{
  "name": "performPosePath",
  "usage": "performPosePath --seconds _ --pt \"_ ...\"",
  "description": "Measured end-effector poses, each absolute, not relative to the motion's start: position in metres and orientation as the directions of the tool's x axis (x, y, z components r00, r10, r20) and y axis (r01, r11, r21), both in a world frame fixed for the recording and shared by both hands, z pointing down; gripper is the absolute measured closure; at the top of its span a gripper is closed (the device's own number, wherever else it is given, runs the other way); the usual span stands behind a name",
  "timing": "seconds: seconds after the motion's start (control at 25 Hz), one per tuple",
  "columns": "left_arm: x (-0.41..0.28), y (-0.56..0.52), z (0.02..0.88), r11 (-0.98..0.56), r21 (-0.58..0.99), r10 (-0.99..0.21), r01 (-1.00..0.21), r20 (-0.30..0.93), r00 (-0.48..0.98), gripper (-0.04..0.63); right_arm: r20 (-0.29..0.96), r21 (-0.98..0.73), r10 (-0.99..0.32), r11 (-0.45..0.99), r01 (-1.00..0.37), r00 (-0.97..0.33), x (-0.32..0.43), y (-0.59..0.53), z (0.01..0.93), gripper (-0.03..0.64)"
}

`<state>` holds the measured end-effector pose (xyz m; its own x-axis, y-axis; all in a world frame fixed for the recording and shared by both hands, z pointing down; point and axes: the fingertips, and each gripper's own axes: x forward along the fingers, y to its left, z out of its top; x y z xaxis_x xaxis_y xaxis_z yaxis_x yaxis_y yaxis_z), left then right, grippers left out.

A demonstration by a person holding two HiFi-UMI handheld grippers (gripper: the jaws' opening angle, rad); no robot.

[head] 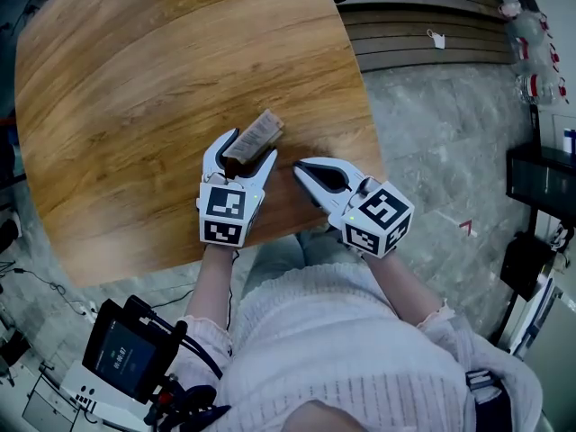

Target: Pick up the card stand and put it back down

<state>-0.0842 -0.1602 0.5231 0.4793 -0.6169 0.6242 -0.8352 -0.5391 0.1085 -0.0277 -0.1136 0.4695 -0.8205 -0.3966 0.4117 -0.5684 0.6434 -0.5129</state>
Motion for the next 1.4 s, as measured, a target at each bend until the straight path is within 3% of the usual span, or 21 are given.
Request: performPosePath --seconds 0.36,0.52,1.4 --pt "-0.079 -0.144 0.519 -0.58 0.035 -0.572 -0.814 0.693 0.438 0.368 0.401 -0.528 -0.398 0.635 -0.564 -0.825 -0.026 -0.102 0.454 0.621" --pt "-0.074 -0.149 0.536 -0.606 -0.022 -0.563 -0.795 0.718 0.409 0.368 0.408 -0.526 -0.408 0.627 -0.575 -0.817 -0.024 -0.112 0.466 0.621" --pt "-0.07 -0.154 0.521 -0.619 0.003 -0.582 -0.785 0.67 0.461 0.405 0.386 -0.491 -0.459 0.632 -0.599 -0.8 -0.018 -0.12 0.453 0.621"
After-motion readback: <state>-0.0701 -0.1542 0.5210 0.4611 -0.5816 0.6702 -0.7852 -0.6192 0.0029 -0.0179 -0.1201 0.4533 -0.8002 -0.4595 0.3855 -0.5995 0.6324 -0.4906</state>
